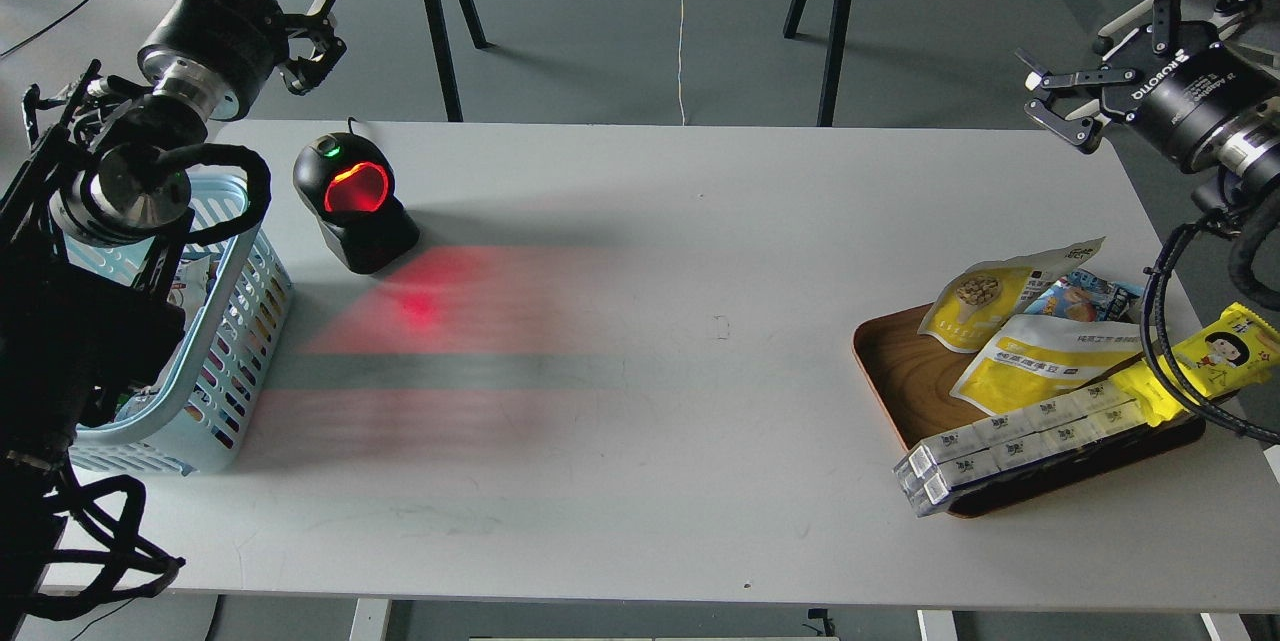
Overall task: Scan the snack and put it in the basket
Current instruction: 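Raise the right gripper and move it toward the wooden tray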
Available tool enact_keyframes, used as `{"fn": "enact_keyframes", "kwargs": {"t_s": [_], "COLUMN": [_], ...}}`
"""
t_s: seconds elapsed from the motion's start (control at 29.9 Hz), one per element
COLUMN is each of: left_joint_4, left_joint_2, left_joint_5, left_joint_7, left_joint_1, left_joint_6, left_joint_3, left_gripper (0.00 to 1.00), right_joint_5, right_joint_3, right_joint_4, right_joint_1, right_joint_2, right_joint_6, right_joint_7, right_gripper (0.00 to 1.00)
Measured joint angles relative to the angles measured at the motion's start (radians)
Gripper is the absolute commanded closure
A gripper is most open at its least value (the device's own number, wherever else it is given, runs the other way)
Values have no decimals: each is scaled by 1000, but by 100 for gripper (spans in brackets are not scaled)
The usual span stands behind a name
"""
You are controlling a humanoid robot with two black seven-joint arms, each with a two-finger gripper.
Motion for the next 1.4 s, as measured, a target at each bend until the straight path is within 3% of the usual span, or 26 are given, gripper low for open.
{"fn": "enact_keyframes", "kwargs": {"t_s": [0.9, 1.2, 1.4], "left_joint_4": [0, -2, -2], "left_joint_2": [7, 13, 16], "left_joint_5": [-3, -6, -11], "left_joint_7": [-1, 3, 7], "left_joint_1": [-3, -18, -27], "left_joint_6": [-42, -46, -49], "left_joint_3": [-3, -10, -2], "left_gripper": [0, 0, 0], "right_joint_5": [-67, -69, -72], "right_joint_3": [38, 69, 29], "right_joint_4": [13, 112, 194], "right_joint_1": [8, 13, 84], "right_joint_2": [7, -85, -229], "right_joint_6": [-28, -24, -23], "right_joint_7": [-5, -5, -5], "right_gripper": [0, 0, 0]}}
